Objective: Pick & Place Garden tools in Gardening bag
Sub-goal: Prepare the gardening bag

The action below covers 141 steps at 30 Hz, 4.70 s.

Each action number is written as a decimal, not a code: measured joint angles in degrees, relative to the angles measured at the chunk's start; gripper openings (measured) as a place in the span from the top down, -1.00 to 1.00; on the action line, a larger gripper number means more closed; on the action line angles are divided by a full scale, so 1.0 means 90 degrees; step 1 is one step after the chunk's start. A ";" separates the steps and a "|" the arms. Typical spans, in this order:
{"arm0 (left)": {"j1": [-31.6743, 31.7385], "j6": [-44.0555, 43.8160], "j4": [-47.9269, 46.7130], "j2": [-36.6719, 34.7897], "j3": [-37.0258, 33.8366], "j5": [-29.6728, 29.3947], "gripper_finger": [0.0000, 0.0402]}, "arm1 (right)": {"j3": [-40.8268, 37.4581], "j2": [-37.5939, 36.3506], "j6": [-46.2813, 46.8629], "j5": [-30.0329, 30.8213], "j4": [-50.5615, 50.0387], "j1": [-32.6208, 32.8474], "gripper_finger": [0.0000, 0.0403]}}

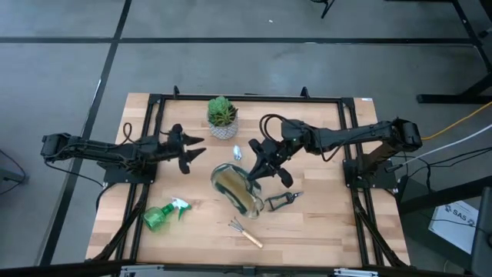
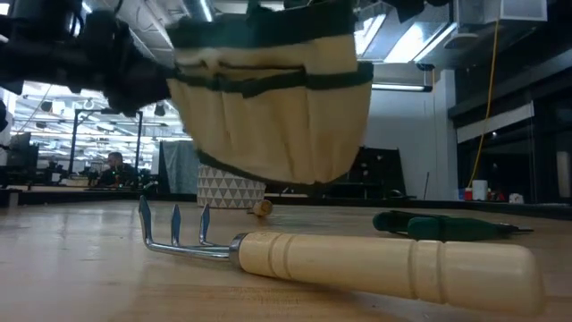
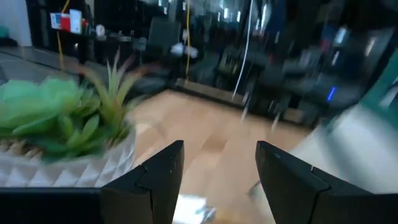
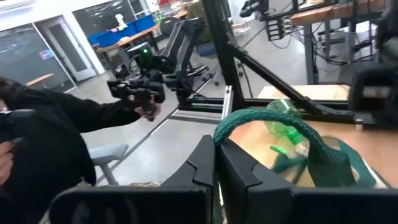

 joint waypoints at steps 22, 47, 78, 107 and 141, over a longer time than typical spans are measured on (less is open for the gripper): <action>-0.1233 -0.0206 -0.3409 0.1208 0.2701 -0.0047 0.05 | 0.0000 0.0989 0.1310 0.0773 0.1643 -0.0496 0.95; -0.2127 -0.0076 -0.5428 0.4811 0.4853 -0.1363 0.53 | 0.0000 0.1030 0.1906 0.0580 0.2584 -0.0584 0.95; -0.2127 -0.3283 -0.9717 0.4120 0.5435 -0.0257 0.99 | 0.0000 0.2077 0.2235 0.1647 0.2491 -0.0656 0.95; -0.2222 -0.3111 -0.9234 0.4125 0.5435 -0.0539 0.99 | 0.0000 0.2023 0.2084 -0.1347 0.1211 -0.2044 0.61; -0.2222 -0.3167 -0.9232 0.4125 0.5435 -0.0629 0.99 | 0.0000 0.2023 -0.1645 -0.0679 -0.3300 -0.3144 0.16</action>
